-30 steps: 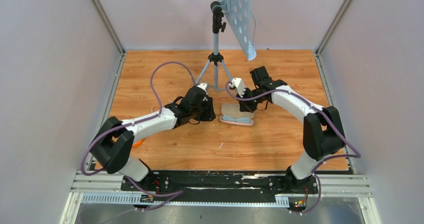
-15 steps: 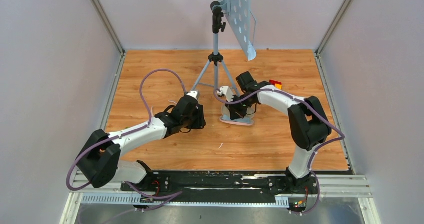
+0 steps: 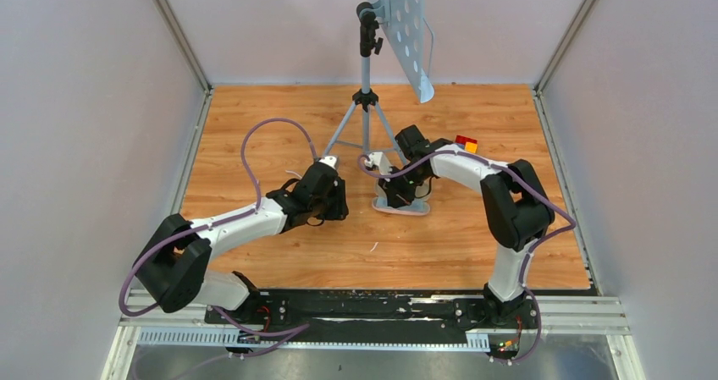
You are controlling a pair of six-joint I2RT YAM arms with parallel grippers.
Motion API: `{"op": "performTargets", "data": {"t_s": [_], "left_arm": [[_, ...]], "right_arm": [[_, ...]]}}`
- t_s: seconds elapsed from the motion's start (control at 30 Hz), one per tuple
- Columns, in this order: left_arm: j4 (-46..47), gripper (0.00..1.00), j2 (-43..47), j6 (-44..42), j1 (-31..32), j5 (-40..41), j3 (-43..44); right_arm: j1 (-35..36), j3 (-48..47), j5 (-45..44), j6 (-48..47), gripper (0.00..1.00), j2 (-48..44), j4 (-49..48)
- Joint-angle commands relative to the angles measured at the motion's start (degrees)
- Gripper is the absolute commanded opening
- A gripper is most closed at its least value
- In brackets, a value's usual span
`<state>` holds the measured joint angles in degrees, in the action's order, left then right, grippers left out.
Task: Organize the sunglasses
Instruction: Place the glasses cleaning cloth in the sunglasses case.
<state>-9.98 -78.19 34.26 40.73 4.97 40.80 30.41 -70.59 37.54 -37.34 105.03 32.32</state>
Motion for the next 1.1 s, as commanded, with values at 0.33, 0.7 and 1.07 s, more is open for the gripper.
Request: {"op": "performTargets", "data": {"t_s": [0.33,0.7,1.07], "left_arm": [[2.03,0.45,0.88,-0.21,0.07,0.55,-1.51],[1.97,0.45,1.94,-0.07,0.05,0.69,-2.42],[0.57,0.45,3.62,-0.07,0.07,1.65,-2.42]], "right_arm": [[0.84,-3.25,-0.09,0.45,0.02,0.58,2.3],[1.36,-3.48,0.01,1.8,0.03,1.23,1.34],[2.7,-5.1,-2.18,2.1,0.03,2.18,1.43]]}}
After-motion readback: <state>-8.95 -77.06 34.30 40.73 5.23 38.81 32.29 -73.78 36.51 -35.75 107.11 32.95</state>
